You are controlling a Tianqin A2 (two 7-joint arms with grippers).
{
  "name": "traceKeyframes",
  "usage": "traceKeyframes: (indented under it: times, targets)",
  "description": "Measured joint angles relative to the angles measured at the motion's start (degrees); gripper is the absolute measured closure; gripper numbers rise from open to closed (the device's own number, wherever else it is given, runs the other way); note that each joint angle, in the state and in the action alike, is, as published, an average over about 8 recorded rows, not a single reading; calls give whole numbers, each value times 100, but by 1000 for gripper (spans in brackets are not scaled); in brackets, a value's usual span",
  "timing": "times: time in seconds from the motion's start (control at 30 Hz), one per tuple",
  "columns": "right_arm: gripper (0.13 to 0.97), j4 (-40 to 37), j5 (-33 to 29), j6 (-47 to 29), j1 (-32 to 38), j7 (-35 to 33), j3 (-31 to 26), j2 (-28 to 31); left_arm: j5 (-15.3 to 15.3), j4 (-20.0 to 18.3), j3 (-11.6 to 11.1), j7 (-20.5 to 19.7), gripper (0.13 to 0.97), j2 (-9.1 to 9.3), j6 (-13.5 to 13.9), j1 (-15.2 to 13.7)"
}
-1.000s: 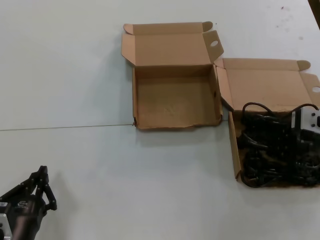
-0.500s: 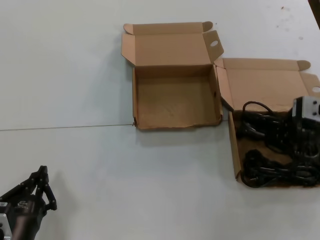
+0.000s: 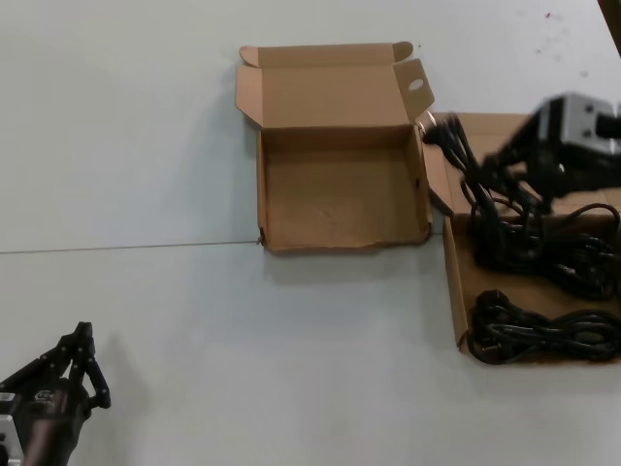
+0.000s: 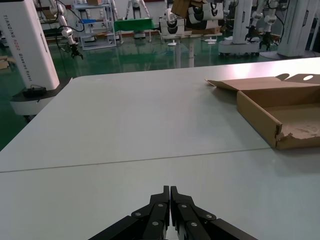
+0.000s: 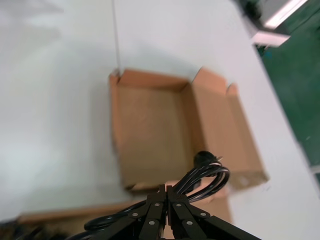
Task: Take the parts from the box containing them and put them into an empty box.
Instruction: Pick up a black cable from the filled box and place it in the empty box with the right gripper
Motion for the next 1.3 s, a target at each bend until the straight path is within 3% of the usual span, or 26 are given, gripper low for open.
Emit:
traceKeyframes:
  times: [0.33, 0.73, 1.1, 1.3]
  targets:
    - [942, -526, -102, 518, 524, 0, -61, -781, 0, 0, 0, 0, 926, 0, 0, 0]
    - [943, -2181, 293, 1548, 928, 0, -482, -1650, 0, 0, 0, 0, 926, 0, 0, 0]
    - [943, -3981, 1748, 2782, 1587, 0, -2444, -1942, 0, 0, 0, 0, 926, 0, 0, 0]
    - [943, -4571, 2190, 3107, 1715, 0, -2995, -2137, 0, 0, 0, 0, 926, 0, 0, 0]
